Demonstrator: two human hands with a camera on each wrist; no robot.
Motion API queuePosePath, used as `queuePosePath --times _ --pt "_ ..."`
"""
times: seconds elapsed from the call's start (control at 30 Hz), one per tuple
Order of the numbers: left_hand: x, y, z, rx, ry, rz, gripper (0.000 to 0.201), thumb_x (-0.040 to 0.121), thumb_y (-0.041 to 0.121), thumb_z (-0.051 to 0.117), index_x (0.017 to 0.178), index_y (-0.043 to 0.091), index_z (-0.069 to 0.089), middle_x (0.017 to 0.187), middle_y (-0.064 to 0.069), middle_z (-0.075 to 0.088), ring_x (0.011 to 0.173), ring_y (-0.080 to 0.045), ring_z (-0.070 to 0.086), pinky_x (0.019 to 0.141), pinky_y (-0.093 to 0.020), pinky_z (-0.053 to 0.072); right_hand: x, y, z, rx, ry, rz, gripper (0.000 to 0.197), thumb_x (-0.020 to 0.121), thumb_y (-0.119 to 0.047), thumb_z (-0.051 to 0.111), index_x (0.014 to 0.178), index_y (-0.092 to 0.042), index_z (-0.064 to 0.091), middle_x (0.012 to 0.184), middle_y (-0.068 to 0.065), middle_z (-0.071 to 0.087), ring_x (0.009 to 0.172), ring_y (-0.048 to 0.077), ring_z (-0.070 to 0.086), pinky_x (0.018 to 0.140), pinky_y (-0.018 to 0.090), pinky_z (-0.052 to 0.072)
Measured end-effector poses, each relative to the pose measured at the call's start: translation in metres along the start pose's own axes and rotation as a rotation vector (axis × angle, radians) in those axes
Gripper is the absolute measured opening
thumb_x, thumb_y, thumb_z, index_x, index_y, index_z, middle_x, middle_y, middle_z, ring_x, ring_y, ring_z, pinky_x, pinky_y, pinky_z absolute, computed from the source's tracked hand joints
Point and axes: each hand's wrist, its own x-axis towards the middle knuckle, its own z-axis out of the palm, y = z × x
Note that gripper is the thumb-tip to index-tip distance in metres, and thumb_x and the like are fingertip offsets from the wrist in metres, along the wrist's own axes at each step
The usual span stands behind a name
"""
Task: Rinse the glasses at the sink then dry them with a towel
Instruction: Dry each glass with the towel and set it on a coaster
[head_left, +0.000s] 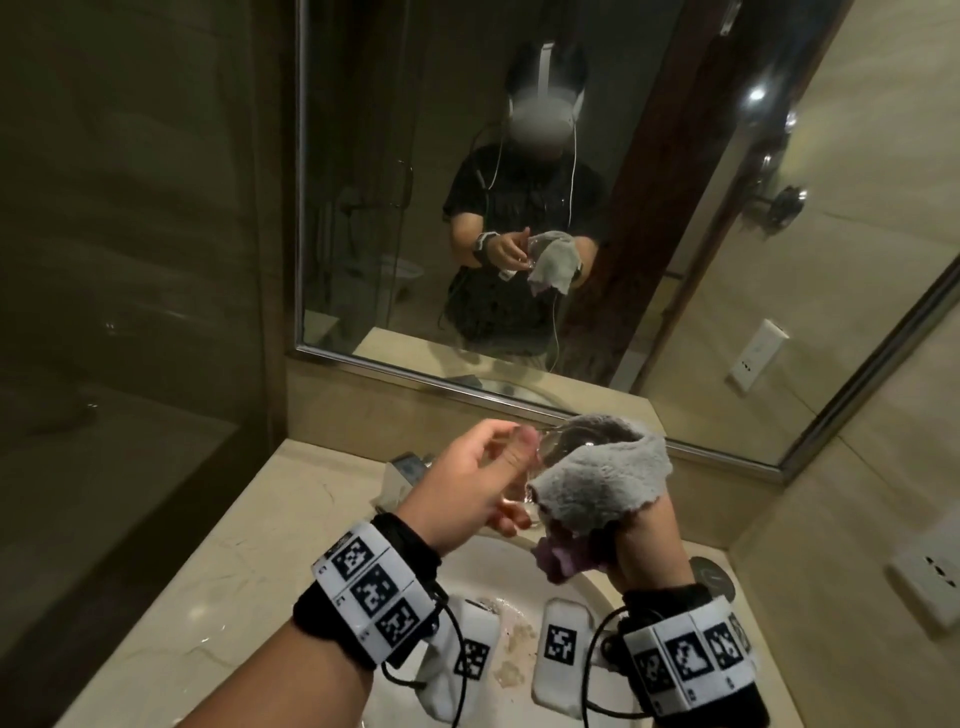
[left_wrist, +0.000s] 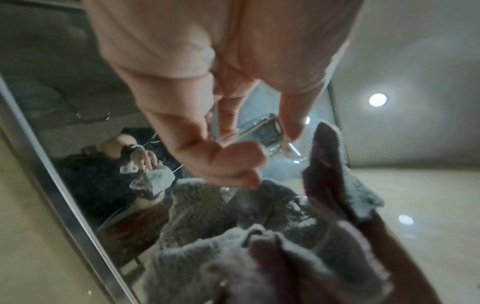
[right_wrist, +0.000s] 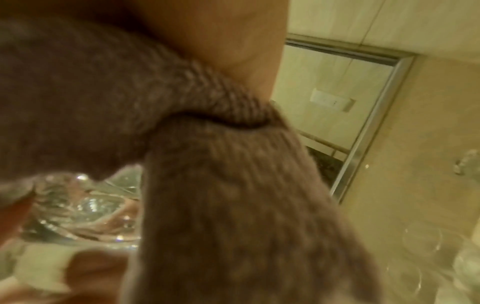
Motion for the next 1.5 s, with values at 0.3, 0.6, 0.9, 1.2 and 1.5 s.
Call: queuePosePath --times 0.3,0.6,0.9,1.2,1.5 --pt "-0.004 0.002 0.000 0.050 -0.003 -0.008 0.055 0.075 0.072 0.053 0.116 0.036 0.053 0.115 -0.001 0.063 0.068 -0.016 0.064 0.056 -0.025 0.049 -0.002 0.003 0.001 0.051 -0.038 0.045 0.055 0.067 -0.028 0.075 0.105 0.005 0.055 0.087 0.024 0.058 0.062 0.028 0.060 0.053 0.035 0.053" --pt "-0.005 -0.003 -0.002 0.221 0.002 0.120 0.078 0.069 0.072 0.058 0.137 0.035 0.042 0.112 0.014 0.060 0.083 -0.007 0.067 0.068 -0.023 0.053 -0.006 0.001 0.003 0.118 -0.056 0.023 0.064 0.061 -0.035 0.080 0.105 0.005 0.056 0.086 0.025 0.063 0.068 0.036 0.064 0.058 0.042 0.056" --pt "-0.008 -0.005 -0.001 0.301 -0.001 0.217 0.058 0.082 0.042 0.071 0.133 0.041 0.044 0.118 0.019 0.053 0.086 0.002 0.061 0.074 -0.021 0.054 -0.001 0.005 0.000 0.190 -0.030 0.075 0.086 0.049 -0.049 0.086 0.111 0.002 0.054 0.106 0.029 0.056 0.092 0.045 0.056 0.081 0.051 0.049" --pt "-0.005 -0.012 -0.004 0.298 0.019 0.230 0.050 0.081 0.044 0.072 0.126 0.040 0.050 0.107 0.014 0.063 0.089 -0.004 0.064 0.075 -0.026 0.054 0.000 0.005 0.005 0.144 -0.014 0.039 0.096 0.049 -0.044 0.086 0.119 0.008 0.047 0.100 0.022 0.055 0.081 0.029 0.057 0.067 0.037 0.050" --pt "-0.007 -0.012 -0.008 0.176 0.009 0.174 0.049 0.078 0.046 0.075 0.122 0.040 0.055 0.110 0.002 0.066 0.090 -0.021 0.067 0.076 -0.034 0.058 -0.004 0.006 0.006 0.105 -0.019 0.056 0.068 0.059 -0.040 0.077 0.107 0.002 0.054 0.090 0.024 0.054 0.075 0.032 0.057 0.066 0.041 0.049"
